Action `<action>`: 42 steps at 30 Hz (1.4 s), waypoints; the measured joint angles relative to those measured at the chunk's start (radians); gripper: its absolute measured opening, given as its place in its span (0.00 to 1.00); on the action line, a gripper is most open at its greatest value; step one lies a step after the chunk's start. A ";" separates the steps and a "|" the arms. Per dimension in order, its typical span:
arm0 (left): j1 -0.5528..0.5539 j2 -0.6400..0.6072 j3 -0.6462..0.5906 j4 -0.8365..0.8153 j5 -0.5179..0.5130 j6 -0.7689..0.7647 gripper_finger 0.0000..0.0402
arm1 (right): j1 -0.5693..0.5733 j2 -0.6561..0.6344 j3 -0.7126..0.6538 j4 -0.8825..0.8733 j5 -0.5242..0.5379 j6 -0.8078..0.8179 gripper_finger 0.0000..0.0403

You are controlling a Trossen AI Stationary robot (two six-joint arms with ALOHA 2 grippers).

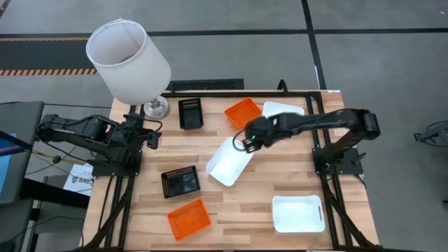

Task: Stack baskets by color
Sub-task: Stack the top white bin on top of the middle white bin

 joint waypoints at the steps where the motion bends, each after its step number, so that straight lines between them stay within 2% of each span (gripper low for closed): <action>1: 0.000 0.000 0.000 0.000 0.000 0.003 0.58 | -0.025 -0.012 0.000 -0.031 0.008 -0.092 0.46; 8: 0.000 0.000 0.000 0.000 -0.009 0.004 0.58 | -0.184 0.000 0.000 -0.111 0.009 -0.760 0.45; 13: 0.000 0.000 0.000 -0.002 -0.009 -0.001 0.58 | -0.249 0.091 0.000 -0.124 0.006 -0.997 0.46; 18: 0.000 0.001 0.000 -0.003 -0.025 -0.030 0.58 | -0.319 0.186 -0.002 -0.145 0.009 -1.065 0.46; 22: 0.000 0.001 0.000 -0.003 -0.038 -0.063 0.58 | -0.373 0.209 -0.036 -0.135 -0.019 -1.083 0.46; 31: 0.000 0.001 0.000 -0.004 -0.081 -0.086 0.58 | -0.426 0.103 -0.276 0.055 -0.023 -1.104 0.44; 35: 0.000 0.001 0.000 -0.004 -0.099 -0.095 0.58 | -0.427 0.099 -0.308 0.083 -0.021 -1.113 0.31; 39: 0.000 0.001 0.000 -0.005 -0.100 -0.096 0.58 | -0.445 0.144 -0.316 0.078 -0.022 -1.121 0.07; 42: 0.000 0.001 0.000 -0.005 -0.098 -0.096 0.58 | -0.452 0.177 -0.312 0.058 -0.015 -1.110 0.03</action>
